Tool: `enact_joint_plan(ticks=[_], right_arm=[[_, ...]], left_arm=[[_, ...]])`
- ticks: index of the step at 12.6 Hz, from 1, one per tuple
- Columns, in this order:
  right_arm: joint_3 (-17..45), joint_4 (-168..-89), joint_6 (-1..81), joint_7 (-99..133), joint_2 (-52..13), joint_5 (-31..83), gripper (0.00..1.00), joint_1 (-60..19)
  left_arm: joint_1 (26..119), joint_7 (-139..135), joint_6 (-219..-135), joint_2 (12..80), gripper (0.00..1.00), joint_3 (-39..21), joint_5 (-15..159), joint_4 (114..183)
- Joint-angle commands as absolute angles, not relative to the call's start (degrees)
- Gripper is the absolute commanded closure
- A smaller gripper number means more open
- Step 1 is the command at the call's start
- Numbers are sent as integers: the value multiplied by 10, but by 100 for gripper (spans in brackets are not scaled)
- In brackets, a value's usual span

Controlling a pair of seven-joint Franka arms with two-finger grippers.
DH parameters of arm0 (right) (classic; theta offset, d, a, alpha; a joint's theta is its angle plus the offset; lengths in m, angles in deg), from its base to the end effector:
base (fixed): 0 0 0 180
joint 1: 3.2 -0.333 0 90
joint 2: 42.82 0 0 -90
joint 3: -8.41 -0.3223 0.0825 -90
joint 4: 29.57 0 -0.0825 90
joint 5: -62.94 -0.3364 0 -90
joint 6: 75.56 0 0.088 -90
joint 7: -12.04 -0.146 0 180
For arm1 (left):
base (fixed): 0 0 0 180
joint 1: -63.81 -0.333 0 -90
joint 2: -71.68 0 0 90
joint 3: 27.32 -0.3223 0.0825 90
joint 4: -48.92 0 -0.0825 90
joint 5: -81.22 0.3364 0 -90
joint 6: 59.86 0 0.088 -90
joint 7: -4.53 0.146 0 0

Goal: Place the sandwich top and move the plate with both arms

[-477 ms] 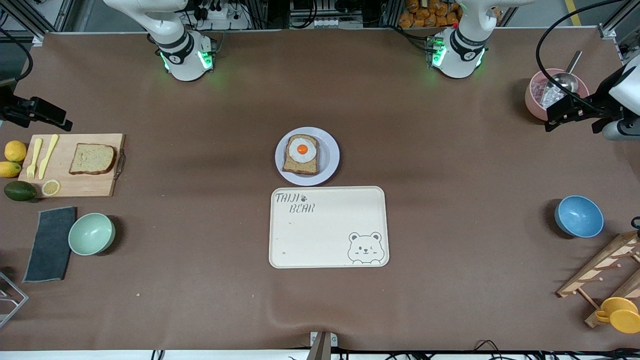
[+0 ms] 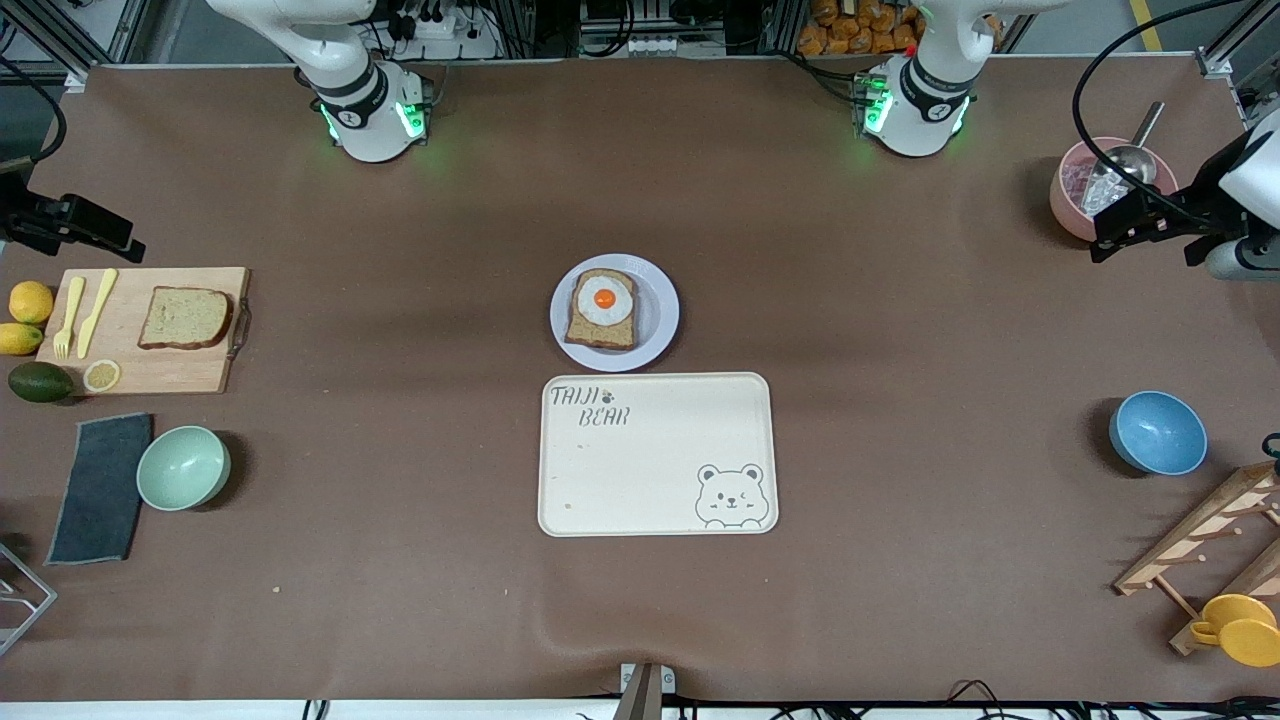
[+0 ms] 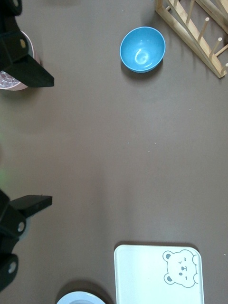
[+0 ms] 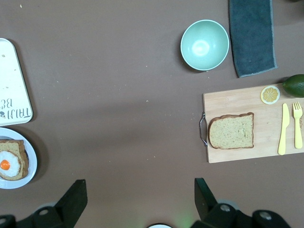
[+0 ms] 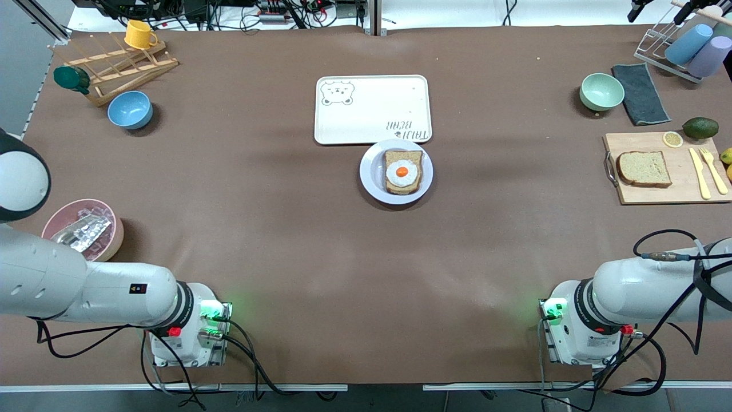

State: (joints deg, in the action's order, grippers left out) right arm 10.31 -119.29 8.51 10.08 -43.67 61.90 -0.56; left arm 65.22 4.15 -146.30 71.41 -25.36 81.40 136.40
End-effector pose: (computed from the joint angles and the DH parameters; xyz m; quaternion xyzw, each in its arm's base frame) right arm 0.4866 -0.0360 0.5928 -0.9975 0.0561 0.0417 0.0102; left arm 0.5007 -0.0290 0.6026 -0.9996 0.0260 0.0114 0.0019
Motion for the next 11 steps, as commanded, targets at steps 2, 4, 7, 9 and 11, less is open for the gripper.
enact_joint_plan(ticks=[2, 4, 7, 9, 11], right_arm=[[94, -1193, 85, 98, -436, 620, 0, 7], [94, -1193, 85, 98, -436, 620, 0, 7], [94, -1193, 85, 98, -436, 620, 0, 7], [94, -1193, 84, 98, -436, 620, 0, 8], [94, -1196, 85, 98, -436, 621, 0, 8]], left_arm=[[653, 29, -1453, 711, 0, -250, 820, 1353], [653, 29, -1453, 706, 0, -248, 817, 1355], [653, 29, -1455, 698, 0, -247, 812, 1358], [655, 29, -1456, 694, 0, -247, 811, 1358], [656, 29, -1458, 689, 0, -246, 811, 1359]])
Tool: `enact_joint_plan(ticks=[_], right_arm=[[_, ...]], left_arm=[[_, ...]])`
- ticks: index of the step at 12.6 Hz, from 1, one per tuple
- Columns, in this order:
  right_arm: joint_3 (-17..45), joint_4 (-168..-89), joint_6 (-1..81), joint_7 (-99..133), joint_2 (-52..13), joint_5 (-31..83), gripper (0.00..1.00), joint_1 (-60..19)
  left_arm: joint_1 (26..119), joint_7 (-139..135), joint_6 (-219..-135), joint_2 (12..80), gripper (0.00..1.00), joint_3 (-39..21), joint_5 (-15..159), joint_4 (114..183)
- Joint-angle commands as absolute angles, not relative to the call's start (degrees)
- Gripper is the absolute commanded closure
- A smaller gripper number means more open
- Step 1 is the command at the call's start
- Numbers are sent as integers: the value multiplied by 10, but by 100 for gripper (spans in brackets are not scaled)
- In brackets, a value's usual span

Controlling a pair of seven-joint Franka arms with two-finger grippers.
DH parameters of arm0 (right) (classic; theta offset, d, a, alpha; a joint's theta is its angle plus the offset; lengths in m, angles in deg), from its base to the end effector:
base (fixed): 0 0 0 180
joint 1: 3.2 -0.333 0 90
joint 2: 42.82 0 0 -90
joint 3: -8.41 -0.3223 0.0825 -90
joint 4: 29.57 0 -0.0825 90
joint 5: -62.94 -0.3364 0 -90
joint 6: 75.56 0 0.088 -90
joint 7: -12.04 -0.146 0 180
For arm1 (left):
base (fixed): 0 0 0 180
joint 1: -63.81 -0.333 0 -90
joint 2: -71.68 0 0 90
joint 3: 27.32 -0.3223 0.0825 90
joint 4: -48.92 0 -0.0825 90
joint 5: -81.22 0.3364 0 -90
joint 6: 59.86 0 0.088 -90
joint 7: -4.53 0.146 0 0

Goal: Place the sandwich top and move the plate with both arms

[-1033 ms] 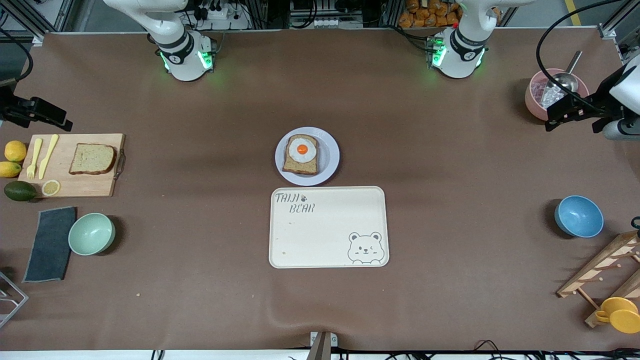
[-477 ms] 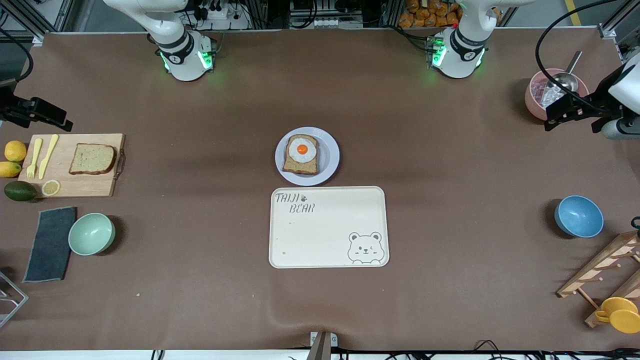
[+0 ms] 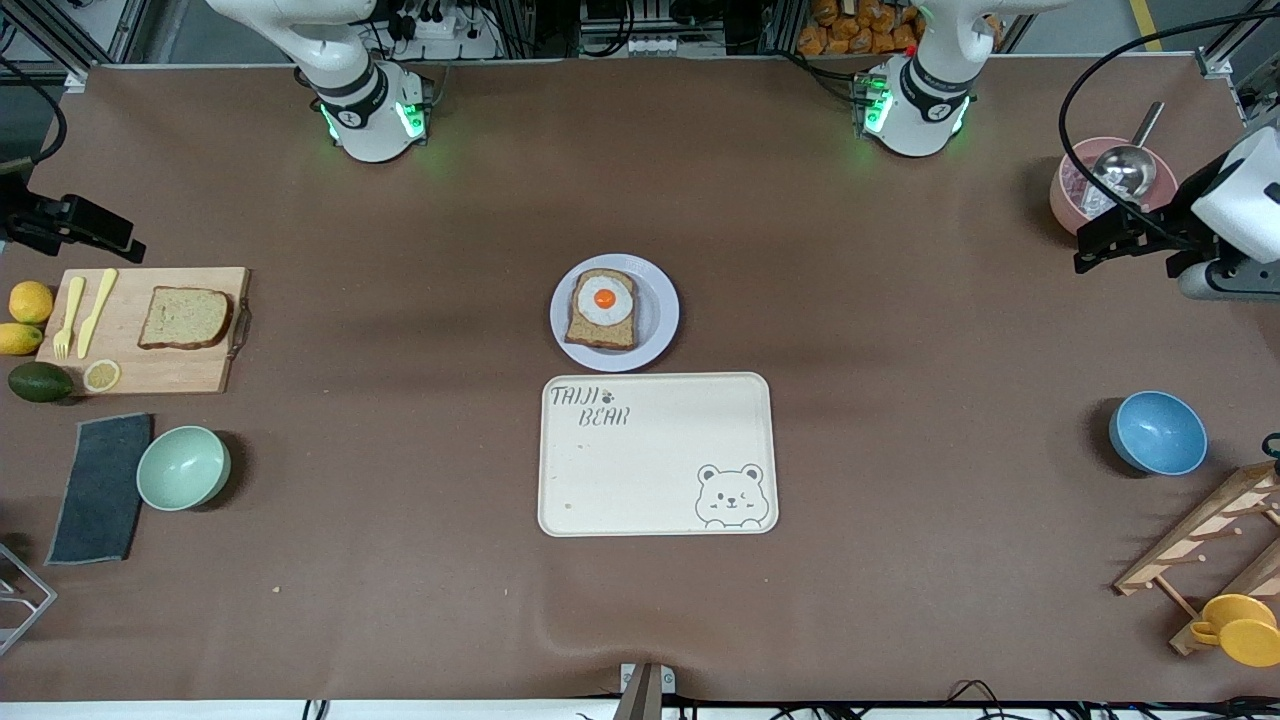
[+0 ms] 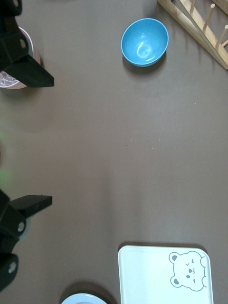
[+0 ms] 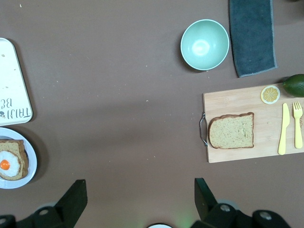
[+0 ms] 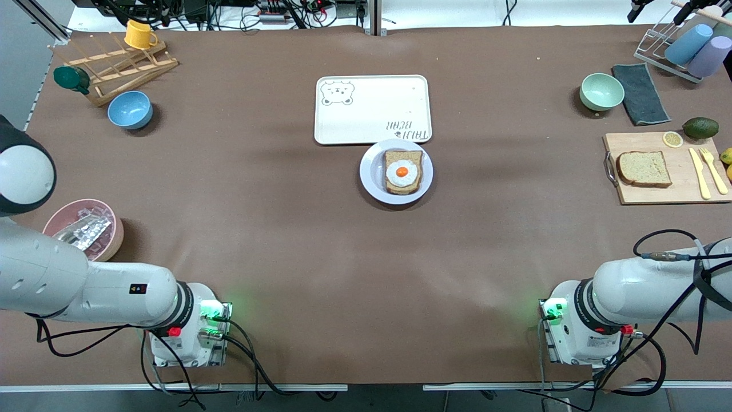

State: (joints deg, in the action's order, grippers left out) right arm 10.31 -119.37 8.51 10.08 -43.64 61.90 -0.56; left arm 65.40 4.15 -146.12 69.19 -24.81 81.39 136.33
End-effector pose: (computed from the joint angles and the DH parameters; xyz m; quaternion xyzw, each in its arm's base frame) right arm 0.4866 -0.0360 0.5919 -0.9975 0.0561 0.0426 0.0103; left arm 0.5100 -0.0356 0.5832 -0.9990 0.0324 0.0317 0.0018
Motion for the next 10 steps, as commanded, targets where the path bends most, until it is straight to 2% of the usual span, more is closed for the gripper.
enact_joint_plan(ticks=[1, 10], right_arm=[[94, -1196, 85, 98, -436, 620, 0, 7], [94, -1238, 89, 149, -430, 620, 0, 17]], left_arm=[[656, 29, -1459, 687, 0, -246, 810, 1360], [657, 28, -1477, 683, 0, -246, 778, 1377]])
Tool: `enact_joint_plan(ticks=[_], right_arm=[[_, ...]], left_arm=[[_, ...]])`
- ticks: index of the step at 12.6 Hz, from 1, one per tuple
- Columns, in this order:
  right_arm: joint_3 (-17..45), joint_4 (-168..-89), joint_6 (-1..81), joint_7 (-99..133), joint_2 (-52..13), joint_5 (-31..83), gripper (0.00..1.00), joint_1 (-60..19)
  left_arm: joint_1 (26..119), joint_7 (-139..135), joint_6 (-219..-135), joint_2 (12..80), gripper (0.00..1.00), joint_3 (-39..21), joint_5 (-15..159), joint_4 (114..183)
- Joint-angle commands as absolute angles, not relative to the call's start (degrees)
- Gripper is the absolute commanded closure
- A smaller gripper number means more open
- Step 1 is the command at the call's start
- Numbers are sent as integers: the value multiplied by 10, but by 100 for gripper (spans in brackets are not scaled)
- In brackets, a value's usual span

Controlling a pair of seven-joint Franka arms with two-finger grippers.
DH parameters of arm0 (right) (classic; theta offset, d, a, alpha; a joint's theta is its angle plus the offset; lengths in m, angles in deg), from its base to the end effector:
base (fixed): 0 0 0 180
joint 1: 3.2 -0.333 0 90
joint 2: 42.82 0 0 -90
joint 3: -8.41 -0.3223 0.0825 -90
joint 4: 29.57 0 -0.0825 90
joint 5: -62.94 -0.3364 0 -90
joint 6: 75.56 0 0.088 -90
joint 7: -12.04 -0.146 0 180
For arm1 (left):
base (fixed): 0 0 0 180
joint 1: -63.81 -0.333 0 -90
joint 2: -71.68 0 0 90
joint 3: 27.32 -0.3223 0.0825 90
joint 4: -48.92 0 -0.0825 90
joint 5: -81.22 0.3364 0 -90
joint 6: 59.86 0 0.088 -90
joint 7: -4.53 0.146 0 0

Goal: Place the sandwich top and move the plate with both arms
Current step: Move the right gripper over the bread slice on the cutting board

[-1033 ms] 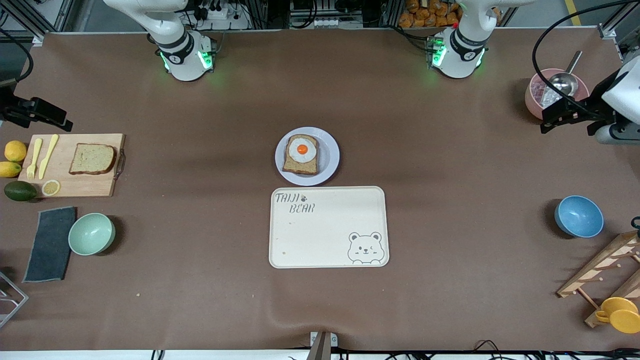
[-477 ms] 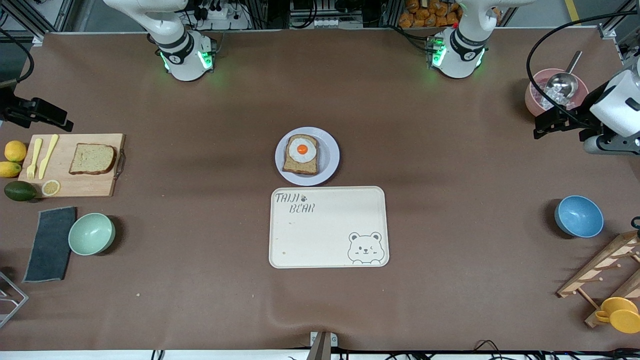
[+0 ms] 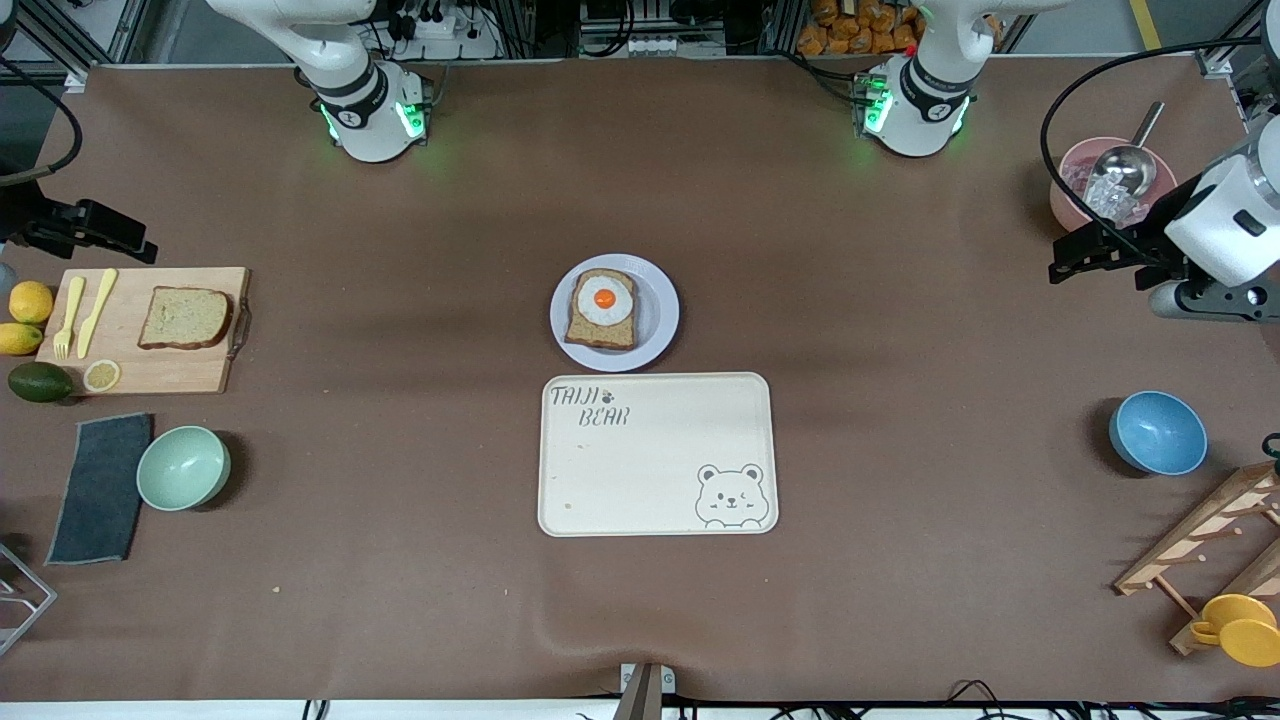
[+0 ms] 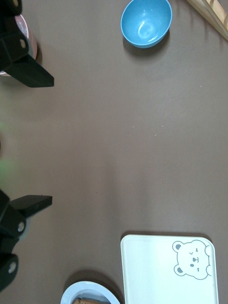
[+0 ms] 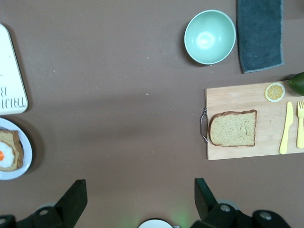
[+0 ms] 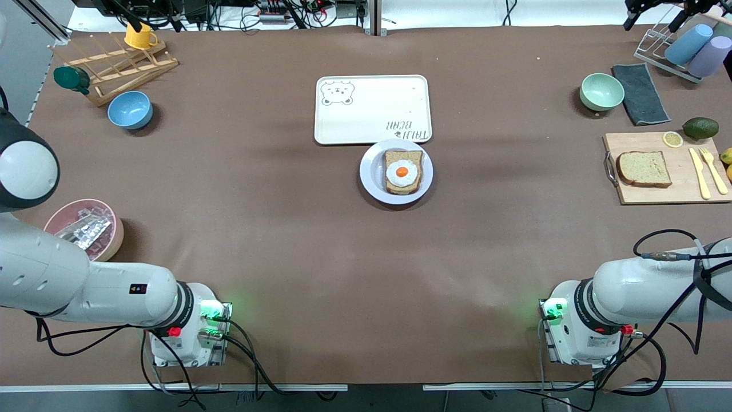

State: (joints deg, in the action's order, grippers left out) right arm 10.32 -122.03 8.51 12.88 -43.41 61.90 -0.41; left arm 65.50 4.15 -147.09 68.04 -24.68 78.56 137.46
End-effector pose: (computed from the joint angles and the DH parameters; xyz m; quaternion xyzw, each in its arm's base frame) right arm 0.4841 -0.0371 0.5710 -0.9971 0.0333 0.0675 0.0125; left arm 0.5152 -0.0453 0.5662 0.9982 -0.0346 -0.0441 0.0229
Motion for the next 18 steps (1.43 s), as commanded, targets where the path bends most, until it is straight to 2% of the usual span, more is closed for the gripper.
enact_joint_plan(ticks=[1, 6, 12, 18], right_arm=[[94, -1254, 96, 149, -427, 620, 0, 24], [94, -1322, 140, 168, -424, 624, 0, 42], [95, -1331, 186, 283, -363, 626, 0, 120], [95, -1412, 310, 400, -337, 632, 0, 215]], left_arm=[[657, 28, -1477, 683, 0, -246, 778, 1377], [661, 28, -1478, 673, 0, -246, 774, 1372], [668, 28, -1480, 676, 0, -247, 782, 1372], [669, 28, -1480, 676, 0, -247, 782, 1372]])
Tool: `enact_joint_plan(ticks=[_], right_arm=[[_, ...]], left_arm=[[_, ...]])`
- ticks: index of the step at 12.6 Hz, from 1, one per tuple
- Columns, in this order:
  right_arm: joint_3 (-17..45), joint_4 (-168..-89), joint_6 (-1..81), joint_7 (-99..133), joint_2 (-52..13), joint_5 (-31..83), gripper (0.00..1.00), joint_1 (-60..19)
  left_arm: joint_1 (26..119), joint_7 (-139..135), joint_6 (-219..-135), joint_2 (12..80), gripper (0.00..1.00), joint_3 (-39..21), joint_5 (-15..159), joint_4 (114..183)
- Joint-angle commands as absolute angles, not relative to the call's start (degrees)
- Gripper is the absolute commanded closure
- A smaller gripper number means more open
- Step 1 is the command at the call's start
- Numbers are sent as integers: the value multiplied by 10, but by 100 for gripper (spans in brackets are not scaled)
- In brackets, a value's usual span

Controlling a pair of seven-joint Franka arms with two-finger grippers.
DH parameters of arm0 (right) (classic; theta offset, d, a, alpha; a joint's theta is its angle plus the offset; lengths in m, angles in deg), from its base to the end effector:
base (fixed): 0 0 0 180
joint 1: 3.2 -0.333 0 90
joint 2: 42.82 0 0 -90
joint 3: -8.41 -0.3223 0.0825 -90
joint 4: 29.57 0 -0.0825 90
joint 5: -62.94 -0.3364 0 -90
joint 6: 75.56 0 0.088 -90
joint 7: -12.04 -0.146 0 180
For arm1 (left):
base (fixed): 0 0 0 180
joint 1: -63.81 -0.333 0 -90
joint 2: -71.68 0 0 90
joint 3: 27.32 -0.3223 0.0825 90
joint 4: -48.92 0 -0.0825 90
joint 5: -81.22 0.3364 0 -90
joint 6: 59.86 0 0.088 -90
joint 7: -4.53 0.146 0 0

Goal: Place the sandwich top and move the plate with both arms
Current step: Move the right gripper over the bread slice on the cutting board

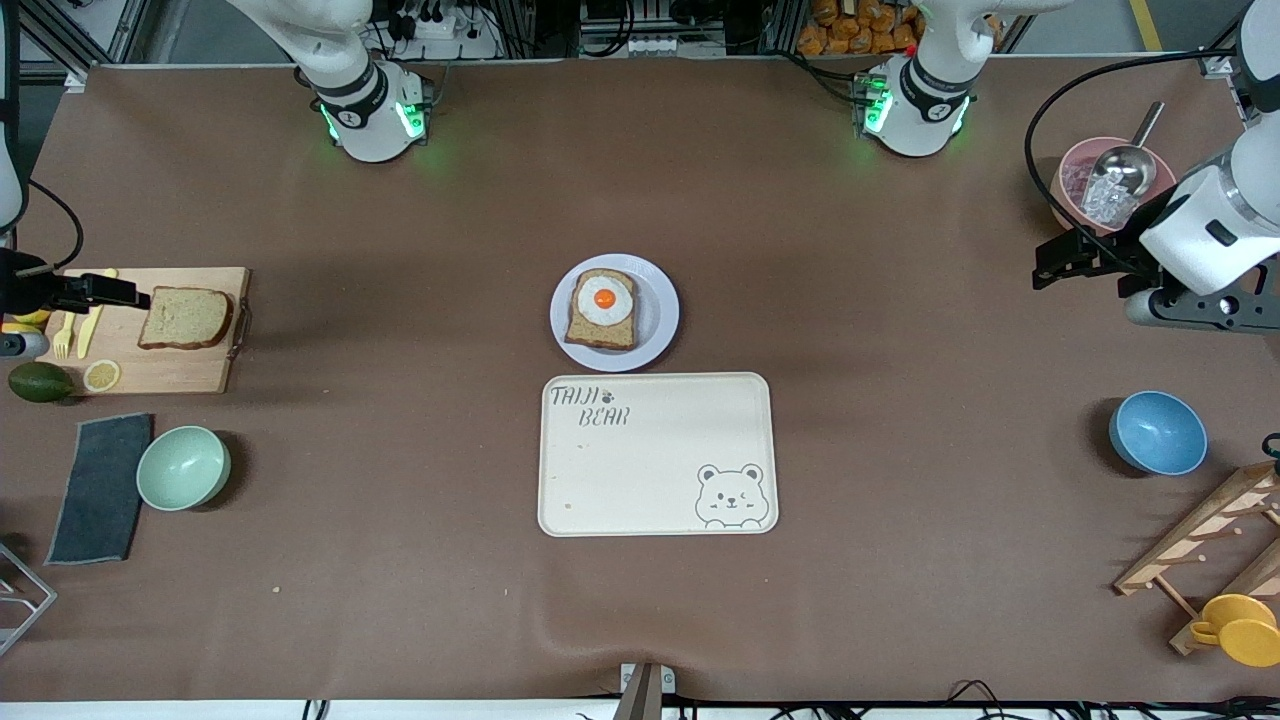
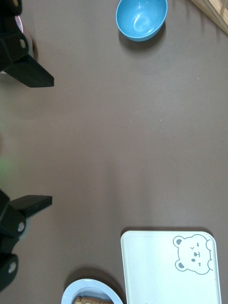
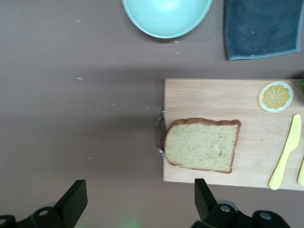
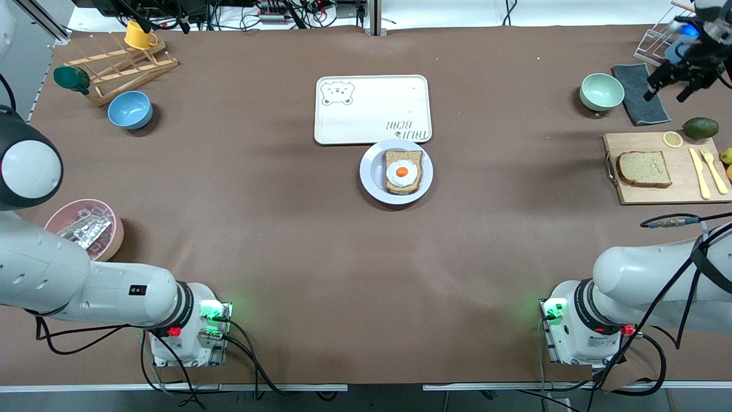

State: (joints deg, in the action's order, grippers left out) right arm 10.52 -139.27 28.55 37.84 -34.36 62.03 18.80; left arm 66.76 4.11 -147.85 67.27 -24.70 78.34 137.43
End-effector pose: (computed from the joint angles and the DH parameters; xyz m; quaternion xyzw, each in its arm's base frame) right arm 0.4706 -0.2079 0.3907 -0.9924 -0.0116 0.1088 0.0558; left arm 0.5192 -0.0573 0.5605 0.9977 -0.0447 -0.0443 0.0246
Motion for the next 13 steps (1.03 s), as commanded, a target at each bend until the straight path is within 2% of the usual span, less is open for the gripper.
enact_joint_plan(ticks=[1, 6, 9, 13], right_arm=[[95, -1411, 317, 405, -323, 649, 0, 223], [95, -1461, 453, 421, -287, 715, 0, 276], [95, -1461, 489, 420, -246, 715, 0, 319], [95, -1460, 504, 399, -198, 713, 0, 332]], left_arm=[[669, 28, -1480, 676, 0, -246, 782, 1372], [669, 28, -1482, 674, 0, -246, 781, 1372], [665, 29, -1482, 675, 0, -246, 781, 1373], [663, 29, -1482, 674, 0, -247, 778, 1374]])
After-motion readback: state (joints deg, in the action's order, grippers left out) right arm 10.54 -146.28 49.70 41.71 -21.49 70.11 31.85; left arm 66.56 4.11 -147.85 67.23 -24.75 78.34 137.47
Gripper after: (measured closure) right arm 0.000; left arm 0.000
